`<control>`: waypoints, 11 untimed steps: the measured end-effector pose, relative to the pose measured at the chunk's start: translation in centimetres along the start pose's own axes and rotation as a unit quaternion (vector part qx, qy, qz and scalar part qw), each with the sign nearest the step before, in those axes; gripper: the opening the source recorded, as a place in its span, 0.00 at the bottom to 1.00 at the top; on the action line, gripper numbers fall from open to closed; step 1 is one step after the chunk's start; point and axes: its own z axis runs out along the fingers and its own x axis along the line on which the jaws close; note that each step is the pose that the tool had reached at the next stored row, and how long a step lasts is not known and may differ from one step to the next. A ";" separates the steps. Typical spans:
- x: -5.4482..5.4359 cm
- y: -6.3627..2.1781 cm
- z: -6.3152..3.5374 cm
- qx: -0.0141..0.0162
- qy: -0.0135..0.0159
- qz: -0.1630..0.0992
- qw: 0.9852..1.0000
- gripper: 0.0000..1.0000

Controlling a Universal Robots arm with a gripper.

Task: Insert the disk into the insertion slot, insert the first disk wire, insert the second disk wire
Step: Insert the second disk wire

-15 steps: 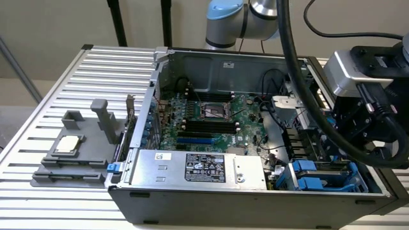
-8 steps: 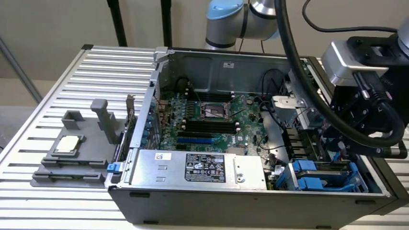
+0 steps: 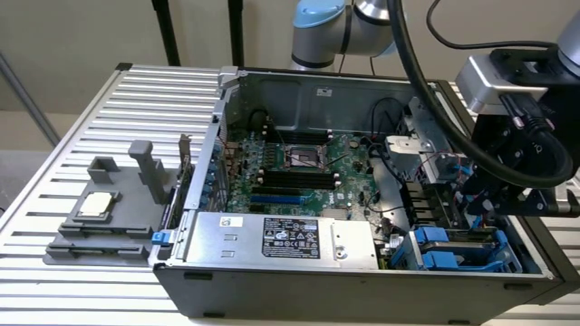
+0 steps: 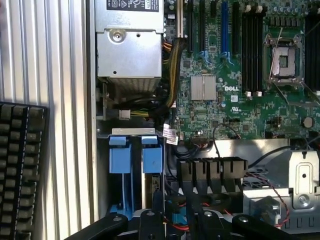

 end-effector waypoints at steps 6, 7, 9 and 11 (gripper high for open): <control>-0.8 -0.16 0.57 0.001 0.019 -0.001 1.000 0.33; -0.9 -0.17 0.64 0.001 0.022 -0.001 1.000 0.33; -1.2 -0.18 0.74 0.001 0.029 -0.001 1.000 0.33; -1.3 -0.19 0.79 0.001 0.037 -0.001 0.999 0.33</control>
